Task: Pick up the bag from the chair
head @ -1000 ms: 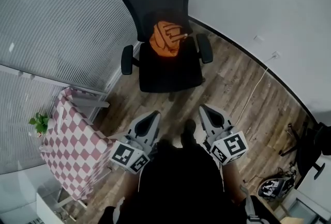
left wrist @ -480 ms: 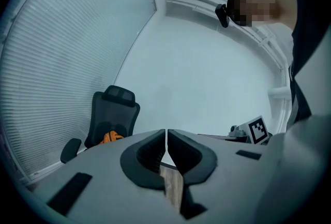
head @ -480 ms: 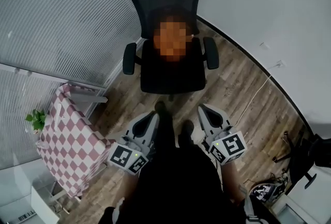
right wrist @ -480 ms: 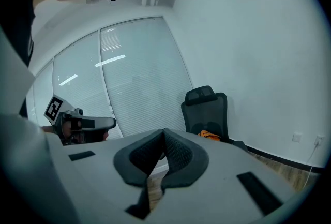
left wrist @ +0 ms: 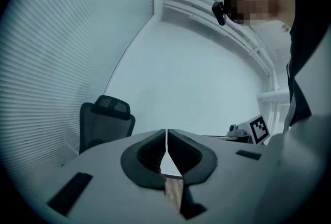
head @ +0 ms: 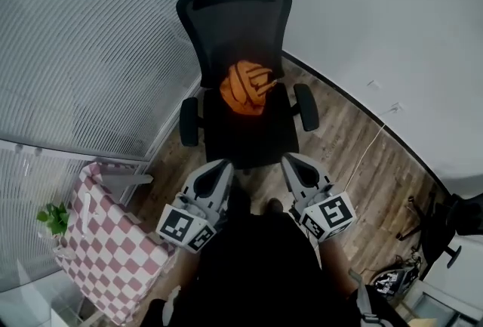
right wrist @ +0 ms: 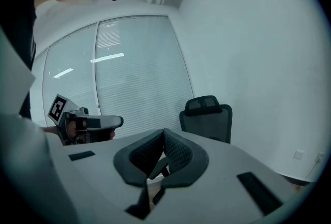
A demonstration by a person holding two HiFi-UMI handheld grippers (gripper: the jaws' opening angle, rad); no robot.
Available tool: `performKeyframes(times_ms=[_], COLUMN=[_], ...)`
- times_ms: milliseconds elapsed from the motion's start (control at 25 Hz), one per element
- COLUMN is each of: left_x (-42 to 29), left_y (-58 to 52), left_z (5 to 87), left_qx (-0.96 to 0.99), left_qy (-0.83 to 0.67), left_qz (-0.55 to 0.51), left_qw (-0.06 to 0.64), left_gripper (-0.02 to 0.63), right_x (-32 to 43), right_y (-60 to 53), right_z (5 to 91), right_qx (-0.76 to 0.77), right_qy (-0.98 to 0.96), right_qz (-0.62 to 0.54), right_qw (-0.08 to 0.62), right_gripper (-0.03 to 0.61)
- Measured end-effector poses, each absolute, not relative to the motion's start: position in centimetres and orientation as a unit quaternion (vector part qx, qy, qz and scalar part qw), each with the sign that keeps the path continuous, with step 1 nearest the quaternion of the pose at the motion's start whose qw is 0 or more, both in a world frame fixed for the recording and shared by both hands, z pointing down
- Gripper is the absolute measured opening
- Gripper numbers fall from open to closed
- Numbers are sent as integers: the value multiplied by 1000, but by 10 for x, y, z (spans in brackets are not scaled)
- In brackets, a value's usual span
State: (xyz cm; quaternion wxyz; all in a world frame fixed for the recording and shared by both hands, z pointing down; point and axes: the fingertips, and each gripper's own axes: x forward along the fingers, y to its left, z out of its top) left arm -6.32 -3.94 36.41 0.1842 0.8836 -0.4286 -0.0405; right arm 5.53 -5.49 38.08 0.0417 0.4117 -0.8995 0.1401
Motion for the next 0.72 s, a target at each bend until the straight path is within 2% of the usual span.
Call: performKeyframes(times_ms=[320, 720], left_x=[-116, -138], left_y=[-86, -118], left_z=[368, 389], left_qx=[893, 885], left_qy=[-401, -406], left_qz=[-49, -32], left_qw=[196, 226], left_gripper=[34, 34], right_x=[2, 2], right_y=[-98, -138], right_z=[386, 421], right_qx=[431, 452], right_qy=[-891, -871], right_qz=[128, 151], right_qw=[65, 118], right_gripper=[20, 20])
